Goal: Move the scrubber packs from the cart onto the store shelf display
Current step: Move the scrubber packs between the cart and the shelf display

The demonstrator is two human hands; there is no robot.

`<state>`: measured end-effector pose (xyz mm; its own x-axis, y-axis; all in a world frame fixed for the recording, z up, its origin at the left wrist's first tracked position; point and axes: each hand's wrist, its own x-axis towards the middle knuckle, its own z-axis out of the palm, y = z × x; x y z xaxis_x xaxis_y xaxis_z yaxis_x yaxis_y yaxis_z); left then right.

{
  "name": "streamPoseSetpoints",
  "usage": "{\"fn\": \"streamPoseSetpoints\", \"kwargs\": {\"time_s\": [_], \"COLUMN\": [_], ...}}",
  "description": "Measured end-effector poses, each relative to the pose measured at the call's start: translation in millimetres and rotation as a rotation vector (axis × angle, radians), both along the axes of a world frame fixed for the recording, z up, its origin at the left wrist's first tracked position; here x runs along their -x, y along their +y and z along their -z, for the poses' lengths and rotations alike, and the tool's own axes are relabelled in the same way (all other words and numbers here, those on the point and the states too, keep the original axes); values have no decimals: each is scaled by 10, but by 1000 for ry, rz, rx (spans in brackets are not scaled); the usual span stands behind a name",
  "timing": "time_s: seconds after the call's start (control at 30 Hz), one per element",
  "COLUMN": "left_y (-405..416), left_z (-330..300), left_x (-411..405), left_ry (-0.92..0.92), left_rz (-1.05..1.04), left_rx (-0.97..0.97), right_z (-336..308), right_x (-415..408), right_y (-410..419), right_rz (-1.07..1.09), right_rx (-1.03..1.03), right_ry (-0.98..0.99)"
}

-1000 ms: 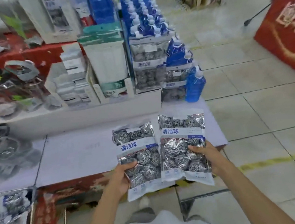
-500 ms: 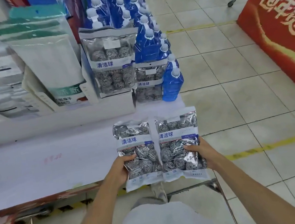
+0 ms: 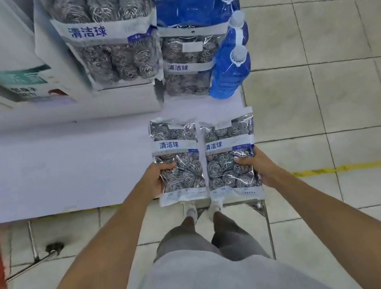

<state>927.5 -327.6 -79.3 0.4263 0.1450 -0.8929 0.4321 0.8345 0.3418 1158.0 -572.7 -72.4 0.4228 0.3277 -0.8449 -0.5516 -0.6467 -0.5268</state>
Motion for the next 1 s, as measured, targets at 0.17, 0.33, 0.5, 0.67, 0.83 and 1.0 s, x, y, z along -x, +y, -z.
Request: {"fn": "streamPoseSetpoints", "kwargs": {"time_s": [0.17,0.33,0.5,0.67,0.83,1.0], "left_y": [14,29,-44,-13,-14,-137], "left_z": [352,508,675,854,829,585], "left_x": [-125,-148,-264,-410,-437,-361], "left_ry": [57,244,403,395,384,422], "left_rz": [-27,-68,-77,-79,-54,128], "left_rx": [-42,-334,-429,-380,-442,-584], "right_z": [335,653,788,932,836,516], "right_x": [-279,-459,-449,-498,-469,-380], "right_y": [150,113,178,284,292,212], "right_rz": [-40,-68,-34,-65,-126,-332], "right_rx": [23,142,207,211,233,262], "right_ry": [28,-131,-172,-195,-267,-434]}}
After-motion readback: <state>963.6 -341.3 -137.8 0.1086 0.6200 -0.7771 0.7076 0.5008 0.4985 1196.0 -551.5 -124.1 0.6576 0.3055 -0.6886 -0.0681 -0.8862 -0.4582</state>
